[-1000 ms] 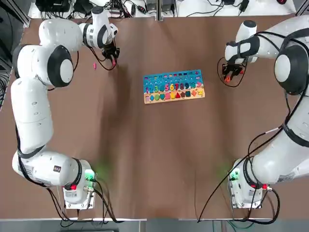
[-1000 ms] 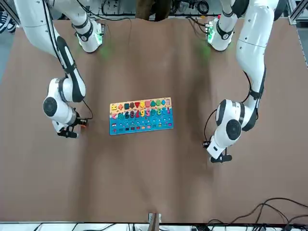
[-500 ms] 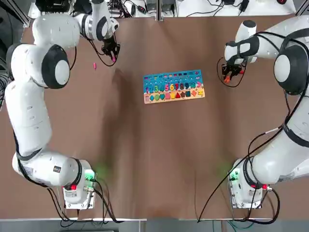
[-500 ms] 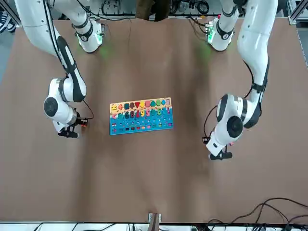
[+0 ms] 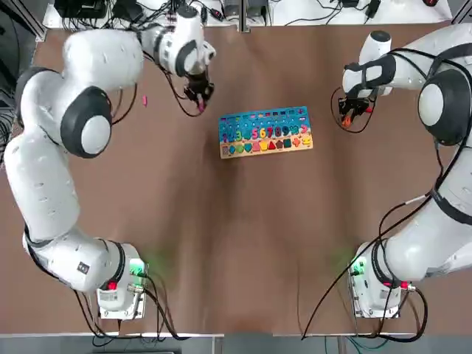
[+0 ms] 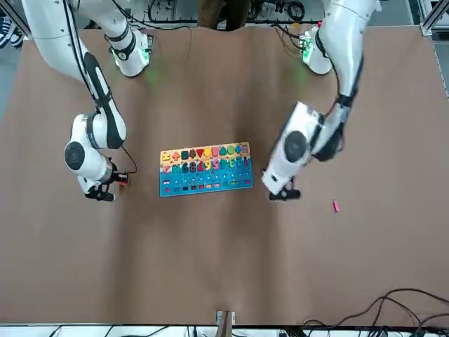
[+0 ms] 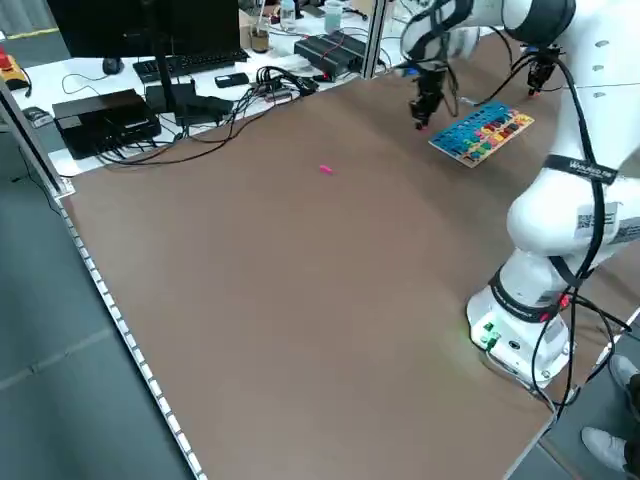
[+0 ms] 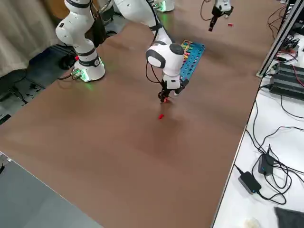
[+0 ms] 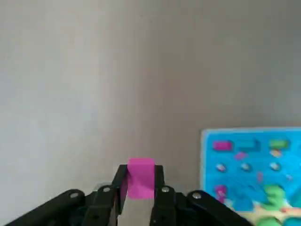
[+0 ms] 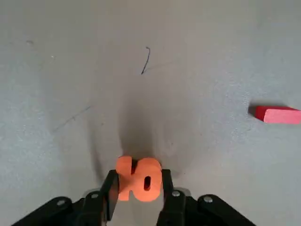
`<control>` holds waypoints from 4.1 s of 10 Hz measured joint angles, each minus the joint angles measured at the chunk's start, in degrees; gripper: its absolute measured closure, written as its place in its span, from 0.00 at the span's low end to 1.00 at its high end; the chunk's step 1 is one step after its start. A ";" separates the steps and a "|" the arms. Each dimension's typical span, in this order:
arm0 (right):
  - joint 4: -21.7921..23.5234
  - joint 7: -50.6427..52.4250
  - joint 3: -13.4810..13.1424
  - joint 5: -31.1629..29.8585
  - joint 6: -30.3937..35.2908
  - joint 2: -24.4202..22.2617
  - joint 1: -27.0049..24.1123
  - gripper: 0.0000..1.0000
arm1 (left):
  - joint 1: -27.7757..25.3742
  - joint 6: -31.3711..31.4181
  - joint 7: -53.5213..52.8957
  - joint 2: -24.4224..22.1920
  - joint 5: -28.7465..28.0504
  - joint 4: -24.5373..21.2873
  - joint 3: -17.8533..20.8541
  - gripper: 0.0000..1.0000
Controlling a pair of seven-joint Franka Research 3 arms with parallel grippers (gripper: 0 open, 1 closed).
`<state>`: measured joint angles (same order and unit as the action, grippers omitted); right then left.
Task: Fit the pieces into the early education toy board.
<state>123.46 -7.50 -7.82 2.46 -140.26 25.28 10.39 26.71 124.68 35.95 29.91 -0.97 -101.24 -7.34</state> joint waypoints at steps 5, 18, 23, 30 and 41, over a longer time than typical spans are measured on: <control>-4.59 0.02 0.09 0.01 9.77 -2.54 0.44 0.59 | 7.57 1.75 7.79 0.56 0.00 -3.94 -1.81 0.74; -4.66 -8.13 0.20 4.59 14.86 -8.96 11.76 0.59 | 9.29 11.19 11.52 3.05 0.00 -8.21 -2.13 0.74; -4.66 -10.35 0.39 4.67 15.06 -8.96 12.63 0.59 | 9.63 11.88 12.05 3.15 0.00 -8.22 -2.29 0.74; -6.30 -13.78 0.53 9.88 13.90 -8.77 18.63 0.59 | 9.62 11.88 13.98 3.10 0.00 -8.34 -2.37 0.74; -8.32 -0.32 -0.04 9.80 5.70 1.31 24.81 0.59 | 9.28 11.75 17.98 3.04 0.10 -8.62 -3.65 0.74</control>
<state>115.14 -7.82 -7.86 12.26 -134.55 26.59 35.20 35.99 136.42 53.94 32.95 -0.88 -109.87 -10.99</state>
